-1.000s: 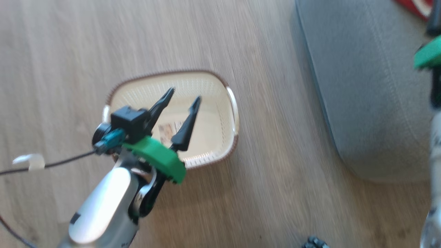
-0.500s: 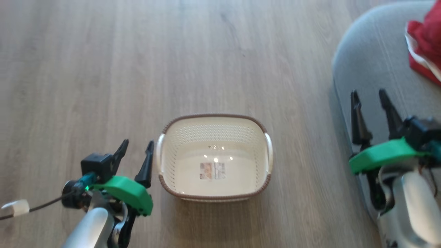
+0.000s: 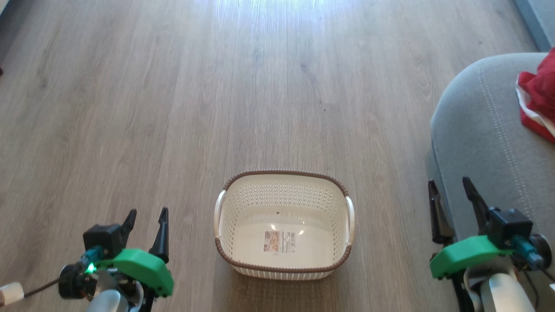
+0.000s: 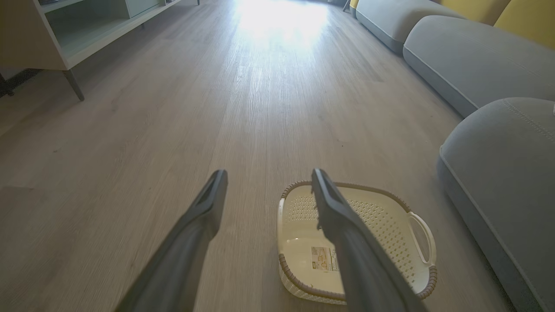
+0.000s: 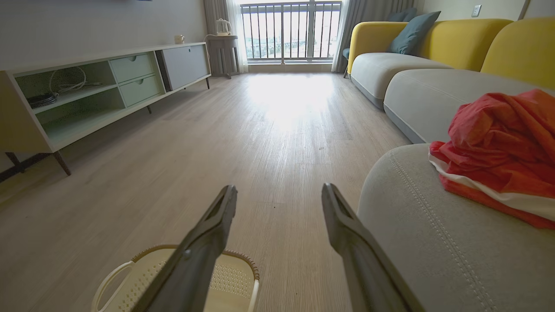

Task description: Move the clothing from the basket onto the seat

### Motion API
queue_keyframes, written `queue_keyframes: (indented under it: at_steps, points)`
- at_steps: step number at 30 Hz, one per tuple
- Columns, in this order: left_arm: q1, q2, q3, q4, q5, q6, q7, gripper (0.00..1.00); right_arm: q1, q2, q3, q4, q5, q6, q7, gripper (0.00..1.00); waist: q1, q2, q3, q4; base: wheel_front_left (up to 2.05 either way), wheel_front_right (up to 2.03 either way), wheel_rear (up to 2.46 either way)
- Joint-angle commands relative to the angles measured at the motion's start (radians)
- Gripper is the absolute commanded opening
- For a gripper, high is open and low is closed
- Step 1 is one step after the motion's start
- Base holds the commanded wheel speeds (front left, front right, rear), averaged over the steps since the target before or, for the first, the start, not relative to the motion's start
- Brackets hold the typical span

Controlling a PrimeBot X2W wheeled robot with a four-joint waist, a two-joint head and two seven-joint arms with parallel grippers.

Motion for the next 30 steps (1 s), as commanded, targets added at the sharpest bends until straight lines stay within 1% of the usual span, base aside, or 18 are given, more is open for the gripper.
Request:
queue_keyframes:
  at_steps: [1,7,8,9,13,30]
  points:
    - [-0.022,0.011,0.05,-0.033,0.012,0.005,-0.014,1.0,-0.013,0.002,0.031,-0.038,0.008,0.0,-0.01,1.0,0.0001,-0.0001,-0.008,-0.003,0.0,0.0,0.0]
    - [-0.012,-0.007,0.078,-0.05,0.046,-0.012,-0.014,1.0,-0.002,0.003,0.039,-0.044,0.021,0.0,-0.01,1.0,0.0001,-0.0001,-0.013,-0.006,0.0,0.0,0.0]
    - [-0.01,-0.013,0.082,-0.053,0.043,-0.023,-0.014,1.0,-0.003,0.003,0.038,-0.044,0.022,0.0,-0.01,1.0,0.0001,-0.0001,-0.014,-0.006,0.0,0.0,0.0]
    - [0.027,-0.025,0.04,-0.02,0.04,-0.023,0.0,0.0,0.024,0.003,0.015,-0.008,0.016,0.0,0.0,0.0,0.0001,-0.0001,-0.014,-0.006,0.0,0.0,0.0]
    - [0.034,-0.037,0.042,0.001,0.019,-0.026,0.009,0.0,0.024,0.003,0.01,0.025,0.04,0.0,0.01,0.0,0.0001,-0.0001,-0.014,-0.007,0.0,0.0,0.0]
    - [0.033,-0.06,0.096,-0.02,-0.124,-0.056,0.055,0.0,0.019,0.003,0.008,0.013,0.236,0.0,0.055,0.0,0.0001,-0.0001,-0.014,-0.012,0.0,0.0,0.0]
